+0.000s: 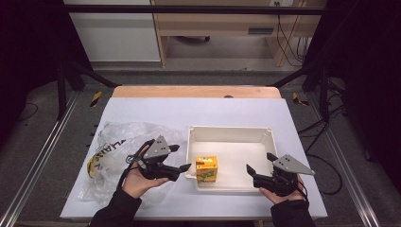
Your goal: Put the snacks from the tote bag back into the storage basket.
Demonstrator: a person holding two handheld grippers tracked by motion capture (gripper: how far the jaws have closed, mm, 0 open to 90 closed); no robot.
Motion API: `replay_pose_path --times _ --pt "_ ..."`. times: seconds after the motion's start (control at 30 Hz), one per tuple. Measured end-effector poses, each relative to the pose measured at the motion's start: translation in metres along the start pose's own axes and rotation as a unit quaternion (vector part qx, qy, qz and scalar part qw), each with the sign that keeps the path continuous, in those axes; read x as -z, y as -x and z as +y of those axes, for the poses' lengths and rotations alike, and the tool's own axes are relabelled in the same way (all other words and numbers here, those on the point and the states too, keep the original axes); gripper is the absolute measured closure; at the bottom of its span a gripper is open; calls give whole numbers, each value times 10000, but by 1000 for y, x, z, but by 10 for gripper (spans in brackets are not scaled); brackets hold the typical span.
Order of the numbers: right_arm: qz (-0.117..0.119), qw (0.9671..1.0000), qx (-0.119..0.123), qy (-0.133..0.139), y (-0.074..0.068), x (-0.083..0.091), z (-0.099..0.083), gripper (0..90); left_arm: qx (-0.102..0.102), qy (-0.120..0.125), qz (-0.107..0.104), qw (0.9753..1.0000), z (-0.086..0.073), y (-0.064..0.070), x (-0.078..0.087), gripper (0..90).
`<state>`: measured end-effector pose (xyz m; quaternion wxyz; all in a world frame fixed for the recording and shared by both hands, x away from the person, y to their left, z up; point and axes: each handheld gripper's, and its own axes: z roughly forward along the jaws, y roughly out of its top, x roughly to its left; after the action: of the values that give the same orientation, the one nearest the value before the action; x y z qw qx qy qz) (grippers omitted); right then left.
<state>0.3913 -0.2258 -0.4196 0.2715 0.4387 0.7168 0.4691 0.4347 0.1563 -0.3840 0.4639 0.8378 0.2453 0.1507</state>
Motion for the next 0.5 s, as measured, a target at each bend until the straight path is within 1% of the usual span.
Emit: replay_pose_path --times 0.03,0.17,0.23,0.33,0.4,0.5 --pt "-11 10000 11 5 1 0 0 157 35 -1 44 10000 -3 -1 3 256" --pt "-43 10000 8 6 2 1 0 153 231 82 362 9990 -18 -8 17 254" --pt "-57 10000 -9 -10 2 1 -1 153 382 159 540 9977 -25 -12 26 243" --pt "-76 10000 -13 -7 3 1 -1 153 576 272 731 9953 -34 -18 38 239" --pt "-81 10000 -37 6 3 2 -1 152 618 277 890 9937 -42 -21 47 239" --pt "-102 9999 -30 8 4 3 -1 152 707 272 1057 9915 -51 -23 56 239"
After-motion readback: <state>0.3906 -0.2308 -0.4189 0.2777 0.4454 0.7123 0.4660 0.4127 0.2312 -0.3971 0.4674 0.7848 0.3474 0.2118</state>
